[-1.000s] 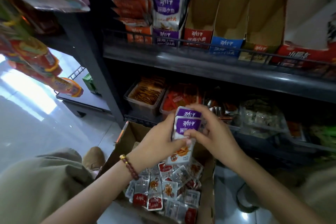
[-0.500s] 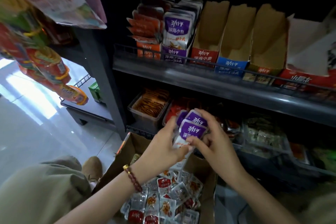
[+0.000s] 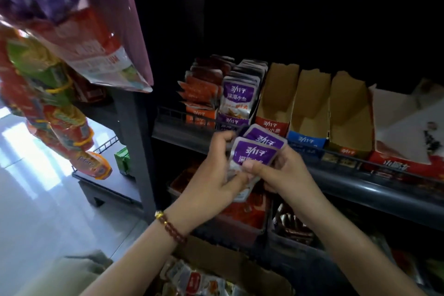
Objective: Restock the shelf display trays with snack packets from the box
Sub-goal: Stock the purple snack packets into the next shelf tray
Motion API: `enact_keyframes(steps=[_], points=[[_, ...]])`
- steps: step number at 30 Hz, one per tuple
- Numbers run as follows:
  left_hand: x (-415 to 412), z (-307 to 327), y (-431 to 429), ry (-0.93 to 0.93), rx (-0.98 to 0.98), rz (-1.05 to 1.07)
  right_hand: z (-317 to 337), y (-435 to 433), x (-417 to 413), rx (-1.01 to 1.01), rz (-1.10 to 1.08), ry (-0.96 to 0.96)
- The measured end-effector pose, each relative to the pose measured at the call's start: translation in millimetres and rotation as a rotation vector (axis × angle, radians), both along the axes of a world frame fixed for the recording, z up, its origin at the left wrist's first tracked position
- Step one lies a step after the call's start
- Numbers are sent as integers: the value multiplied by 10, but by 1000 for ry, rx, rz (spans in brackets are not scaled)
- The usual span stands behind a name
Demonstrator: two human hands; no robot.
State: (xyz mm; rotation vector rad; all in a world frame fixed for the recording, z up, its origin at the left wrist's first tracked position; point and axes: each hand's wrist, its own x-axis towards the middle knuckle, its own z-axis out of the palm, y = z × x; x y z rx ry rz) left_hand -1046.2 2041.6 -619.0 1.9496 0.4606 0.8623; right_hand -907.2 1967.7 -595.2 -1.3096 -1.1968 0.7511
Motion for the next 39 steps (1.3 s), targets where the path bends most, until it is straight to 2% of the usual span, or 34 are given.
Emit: enact_keyframes(steps=[3,6,10,14,21,24,30,33,35,37,39], points=[[91,129,157,-101,-15,44,196,200,80,65,-2,-84],[182,180,278,-186,-48,120,287,367,114,129,-30,-64],[281,150,377,-296,-235,71,343,446,138,289,-22,-75],[376,96,434,-326,-335,44,366,499,168,291,-32,-183],[432,109,443,-361,-313,27,395,503,203,317,-182,-200],[420,118,393,-373,-274,65,399,503,168,337,-163,-219],[341,136,294,-301,-223,84,467,441,164,282,-121,-299],[336,129,283,-299,-182,111,458,438,167,205,-130,-187],[335,122,284,-310,-182,113,475,428,197,73,-98,-98],[324,122,308,-294,-171,103,477,407,247,-56,-33,-152],[311,123,360,-273,-146,98,472,388,270,-65,-13,-217]])
